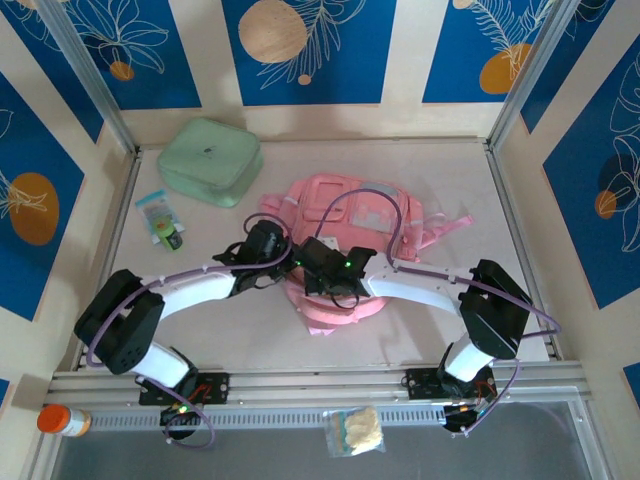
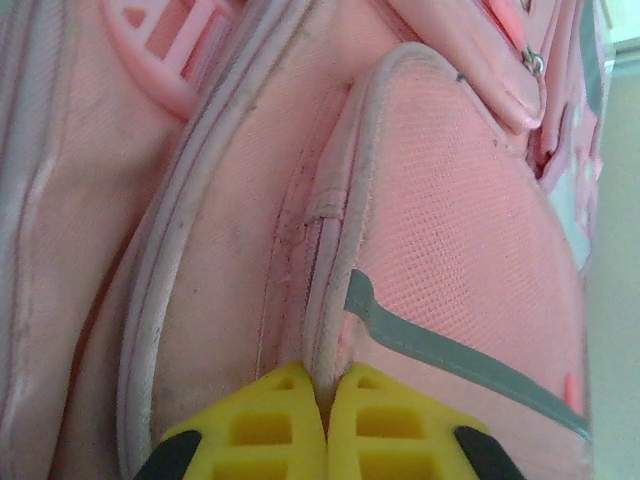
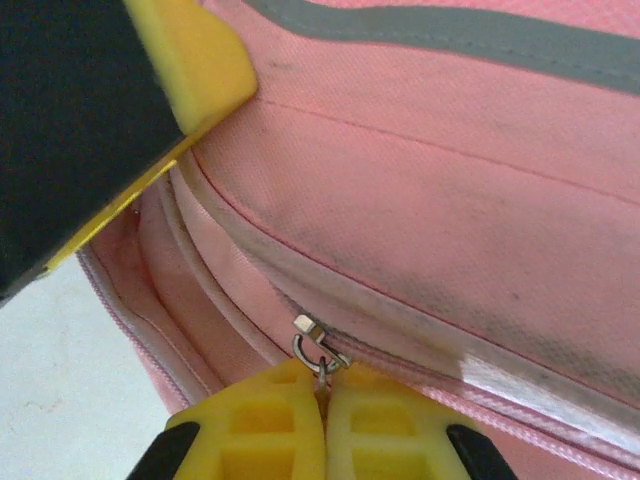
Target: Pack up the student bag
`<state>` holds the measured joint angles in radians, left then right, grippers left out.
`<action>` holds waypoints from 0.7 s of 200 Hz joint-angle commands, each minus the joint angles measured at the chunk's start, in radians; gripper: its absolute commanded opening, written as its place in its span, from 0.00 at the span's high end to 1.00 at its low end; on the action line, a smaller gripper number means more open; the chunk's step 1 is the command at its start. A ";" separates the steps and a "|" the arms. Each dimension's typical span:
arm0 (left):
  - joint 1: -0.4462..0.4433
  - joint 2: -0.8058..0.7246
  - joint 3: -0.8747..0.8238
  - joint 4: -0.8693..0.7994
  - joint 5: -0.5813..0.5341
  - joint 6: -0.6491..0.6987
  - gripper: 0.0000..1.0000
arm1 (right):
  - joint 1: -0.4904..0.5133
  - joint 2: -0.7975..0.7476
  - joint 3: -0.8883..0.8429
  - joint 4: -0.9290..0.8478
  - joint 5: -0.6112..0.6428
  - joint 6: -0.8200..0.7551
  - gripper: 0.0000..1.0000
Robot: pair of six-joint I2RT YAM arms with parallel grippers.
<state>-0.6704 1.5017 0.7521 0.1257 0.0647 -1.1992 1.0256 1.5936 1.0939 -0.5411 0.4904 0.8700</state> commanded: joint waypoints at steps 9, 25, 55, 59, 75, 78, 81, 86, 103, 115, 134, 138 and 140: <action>0.064 0.040 0.079 -0.052 -0.074 0.087 1.00 | 0.025 -0.094 -0.049 -0.138 -0.012 0.031 1.00; 0.113 0.035 0.079 -0.046 -0.048 0.138 1.00 | 0.016 -0.156 -0.105 -0.160 -0.016 0.028 1.00; 0.194 0.047 0.156 -0.161 0.007 0.294 1.00 | -0.043 -0.225 -0.163 -0.227 -0.039 -0.018 1.00; 0.206 0.046 0.160 -0.165 0.019 0.313 1.00 | -0.057 -0.236 -0.170 -0.234 -0.038 -0.027 1.00; 0.259 0.040 0.169 -0.179 0.054 0.374 1.00 | -0.110 -0.279 -0.189 -0.235 -0.073 -0.084 1.00; 0.270 0.040 0.172 -0.185 0.060 0.387 1.00 | -0.116 -0.287 -0.191 -0.236 -0.075 -0.089 1.00; 0.280 0.040 0.176 -0.193 0.067 0.399 1.00 | -0.125 -0.297 -0.193 -0.238 -0.075 -0.098 1.00; 0.297 0.040 0.183 -0.203 0.077 0.418 1.00 | -0.144 -0.311 -0.197 -0.240 -0.080 -0.112 1.00; 0.346 0.051 0.206 -0.193 0.151 0.487 1.00 | -0.249 -0.362 -0.222 -0.222 -0.144 -0.147 1.00; 0.364 0.067 0.236 -0.201 0.176 0.538 1.00 | -0.312 -0.397 -0.245 -0.182 -0.180 -0.173 1.00; 0.385 0.111 0.294 -0.222 0.236 0.602 1.00 | -0.313 -0.393 -0.242 -0.146 -0.165 -0.215 1.00; 0.386 0.120 0.307 -0.225 0.245 0.615 1.00 | -0.300 -0.379 -0.233 -0.147 -0.158 -0.218 1.00; 0.387 0.124 0.314 -0.230 0.248 0.623 1.00 | -0.291 -0.372 -0.228 -0.147 -0.156 -0.218 1.00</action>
<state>-0.3737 1.5787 0.9726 -0.1059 0.3702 -0.7265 0.7288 1.2198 0.8738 -0.5777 0.3161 0.7147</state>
